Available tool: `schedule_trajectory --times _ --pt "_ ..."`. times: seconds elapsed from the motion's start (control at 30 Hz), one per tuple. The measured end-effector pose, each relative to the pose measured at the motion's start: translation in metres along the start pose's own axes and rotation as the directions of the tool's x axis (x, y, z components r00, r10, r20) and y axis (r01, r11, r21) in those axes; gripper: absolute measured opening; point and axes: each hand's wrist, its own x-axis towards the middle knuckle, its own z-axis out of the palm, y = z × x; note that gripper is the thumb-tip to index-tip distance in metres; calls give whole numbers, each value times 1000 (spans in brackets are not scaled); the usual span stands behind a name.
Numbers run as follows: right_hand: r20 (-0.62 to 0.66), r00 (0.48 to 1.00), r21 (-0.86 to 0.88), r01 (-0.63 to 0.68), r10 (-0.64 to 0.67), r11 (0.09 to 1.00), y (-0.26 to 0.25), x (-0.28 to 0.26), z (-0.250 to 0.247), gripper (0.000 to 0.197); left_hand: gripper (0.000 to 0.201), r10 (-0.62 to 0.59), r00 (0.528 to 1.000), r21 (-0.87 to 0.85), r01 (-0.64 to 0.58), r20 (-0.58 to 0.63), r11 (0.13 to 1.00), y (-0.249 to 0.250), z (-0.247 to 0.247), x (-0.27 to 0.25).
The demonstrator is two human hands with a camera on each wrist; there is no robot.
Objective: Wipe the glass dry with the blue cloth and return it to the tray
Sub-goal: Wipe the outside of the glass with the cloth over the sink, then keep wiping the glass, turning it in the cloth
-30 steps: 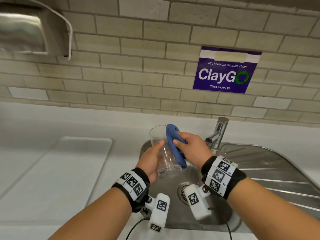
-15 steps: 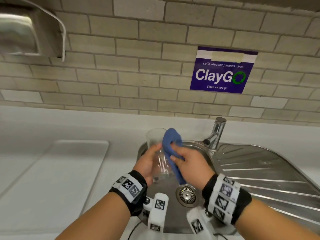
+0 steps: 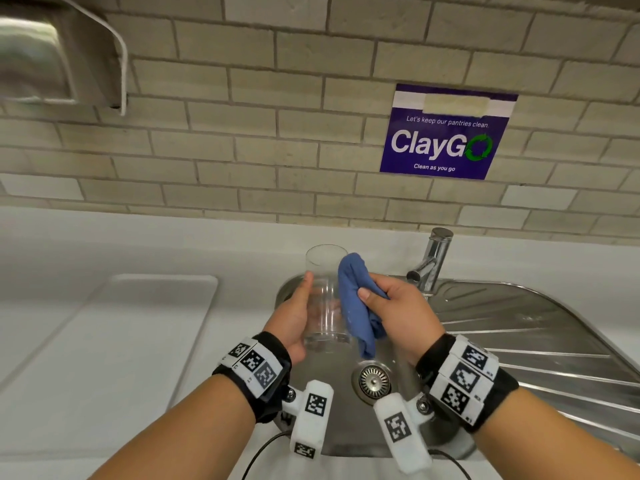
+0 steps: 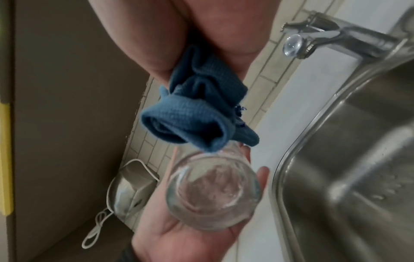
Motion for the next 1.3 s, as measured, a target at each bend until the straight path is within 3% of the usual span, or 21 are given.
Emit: schedule_trajectory --times 0.1,0.23,0.43,0.53,0.7,0.77,0.87,1.0,1.1,1.23,1.3 --pt "35 999 -64 41 -39 997 -1 -4 2 22 65 -47 997 -2 47 58 999 -2 1 -6" --pt "93 986 -369 165 -140 915 1 -12 6 32 87 78 974 55 -91 215 994 -6 -2 -8" --pt "70 975 -569 212 -210 795 -14 8 2 39 100 130 978 135 -152 161 979 -8 5 -16" --pt "-53 974 -562 154 -221 813 -20 26 -4 24 114 92 984 242 -127 152 962 -11 10 -21" --pt "164 950 -554 312 -266 772 -17 -1 12 27 111 194 978 463 -208 79 862 -3 6 -21" --pt "135 955 -591 292 -264 752 -16 6 9 26 111 187 980 534 -193 66 823 -2 5 -24" --pt "11 967 -584 212 -254 783 -20 19 5 21 113 169 984 572 -168 52 803 -2 9 -27" --pt "158 951 -601 305 -264 739 -19 12 16 22 105 200 978 638 -191 59 746 1 10 -32" --pt "15 973 -572 196 -229 797 -23 22 9 20 112 186 983 613 -151 6 775 0 11 -29" --pt "115 982 -587 189 -150 787 -21 20 15 26 97 181 984 629 -143 5 764 0 9 -30" --pt "48 991 -574 128 -123 809 -19 21 9 29 104 172 985 632 -141 13 762 0 6 -33"
